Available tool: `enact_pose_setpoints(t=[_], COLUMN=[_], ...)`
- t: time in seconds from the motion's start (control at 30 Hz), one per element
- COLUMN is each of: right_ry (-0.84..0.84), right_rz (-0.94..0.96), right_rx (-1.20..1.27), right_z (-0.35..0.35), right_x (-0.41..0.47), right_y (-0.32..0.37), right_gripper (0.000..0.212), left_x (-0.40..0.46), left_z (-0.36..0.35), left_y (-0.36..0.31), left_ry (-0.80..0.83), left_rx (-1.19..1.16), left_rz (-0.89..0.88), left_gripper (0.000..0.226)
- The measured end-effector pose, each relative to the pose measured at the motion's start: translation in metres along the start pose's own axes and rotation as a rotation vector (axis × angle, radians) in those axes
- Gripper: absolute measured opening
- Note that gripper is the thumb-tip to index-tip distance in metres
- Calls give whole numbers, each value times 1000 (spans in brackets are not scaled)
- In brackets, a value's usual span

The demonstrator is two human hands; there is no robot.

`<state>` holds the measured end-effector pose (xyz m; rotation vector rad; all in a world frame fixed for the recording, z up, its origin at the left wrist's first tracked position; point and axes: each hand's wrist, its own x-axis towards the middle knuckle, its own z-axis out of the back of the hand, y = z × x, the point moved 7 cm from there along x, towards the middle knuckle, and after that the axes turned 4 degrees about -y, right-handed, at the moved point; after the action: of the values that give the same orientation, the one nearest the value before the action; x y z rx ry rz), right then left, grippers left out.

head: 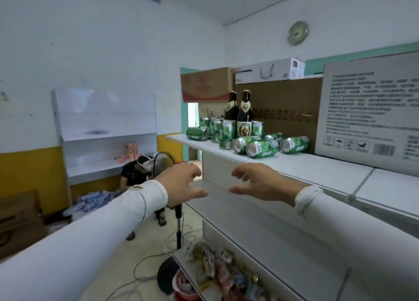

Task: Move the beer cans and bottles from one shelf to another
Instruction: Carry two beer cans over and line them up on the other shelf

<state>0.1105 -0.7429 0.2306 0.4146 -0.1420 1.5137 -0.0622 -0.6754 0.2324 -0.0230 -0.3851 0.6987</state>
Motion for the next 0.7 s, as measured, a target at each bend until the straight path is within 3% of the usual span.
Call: enact_pose_setpoints(t=[0.37,0.7], right_ry=[10,-94], right_rz=[20,29], right_rx=[-129,-94], right_z=[-9,-34], right_x=[160,318], right_y=[25,-19], right_gripper=[58,56], left_x=[112,266], left_z=[13,-13], left_y=[144,231], left_ry=[-60,-66], left_rx=[7,10], left_rz=[-38,-91], left_gripper=[55,58])
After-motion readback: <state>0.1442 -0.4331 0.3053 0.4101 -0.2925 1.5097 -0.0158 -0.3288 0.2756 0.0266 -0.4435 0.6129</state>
